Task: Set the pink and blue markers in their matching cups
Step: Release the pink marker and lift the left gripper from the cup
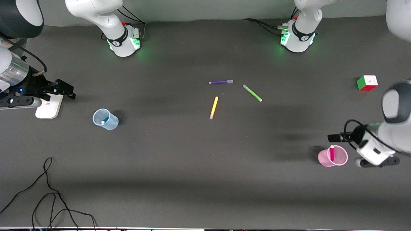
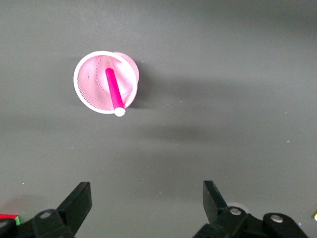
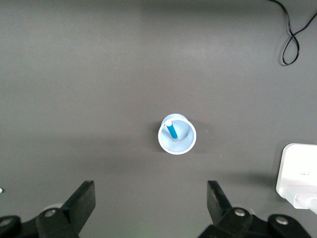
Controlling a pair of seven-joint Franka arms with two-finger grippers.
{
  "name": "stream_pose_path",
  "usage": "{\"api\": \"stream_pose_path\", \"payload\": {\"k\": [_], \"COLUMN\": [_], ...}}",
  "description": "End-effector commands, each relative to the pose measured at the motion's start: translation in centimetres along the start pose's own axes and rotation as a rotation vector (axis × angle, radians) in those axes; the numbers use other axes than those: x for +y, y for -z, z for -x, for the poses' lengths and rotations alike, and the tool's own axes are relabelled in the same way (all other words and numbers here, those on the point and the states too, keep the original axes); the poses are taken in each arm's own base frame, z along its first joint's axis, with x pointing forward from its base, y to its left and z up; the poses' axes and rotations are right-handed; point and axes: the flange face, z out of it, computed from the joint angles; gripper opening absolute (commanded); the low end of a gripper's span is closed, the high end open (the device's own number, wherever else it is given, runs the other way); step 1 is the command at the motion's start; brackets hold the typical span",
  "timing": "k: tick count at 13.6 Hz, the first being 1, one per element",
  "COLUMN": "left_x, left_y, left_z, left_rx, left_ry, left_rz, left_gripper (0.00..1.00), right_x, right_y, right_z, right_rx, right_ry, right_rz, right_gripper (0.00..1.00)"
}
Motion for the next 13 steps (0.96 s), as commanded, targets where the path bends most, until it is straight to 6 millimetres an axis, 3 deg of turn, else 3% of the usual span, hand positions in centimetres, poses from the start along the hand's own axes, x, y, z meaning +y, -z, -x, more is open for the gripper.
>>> {"api": "stream_pose_path", "payload": {"k": [1,2,7,9,13], "left_x": [0.8,0.8,-1.8,-2.6,-2.1], "left_y": [0.1,1.1,8.4,10.1,11.3], "left_z": [6.8,7.8,8.0,8.5,10.3], "left_rx": [0.114,0.136,0.110,0.093,0.077], "left_ry": [0.016,0.013,0.019,0.039,0.065], "left_rz": [-0.080,-0.089,-0.090,-0.082,-0.008], "left_gripper": [1.00,1.00,1.00,1.00,1.00], "right_x": [0.0,0.1,-0.2,-0.2,-0.2], "right_y": [0.4,0.5,0.4,-0.8,0.0], "right_z": [1.3,1.2,0.4,-0.4,-0.6], "right_rx": [0.009,0.015,0.016,-0.005,0.010], "right_ry": [-0.021,-0.021,-0.021,-0.030,-0.030], "right_rz": [-0.020,-0.015,-0.014,-0.026,-0.026], "right_gripper": [1.00,1.00,1.00,1.00,1.00]}}
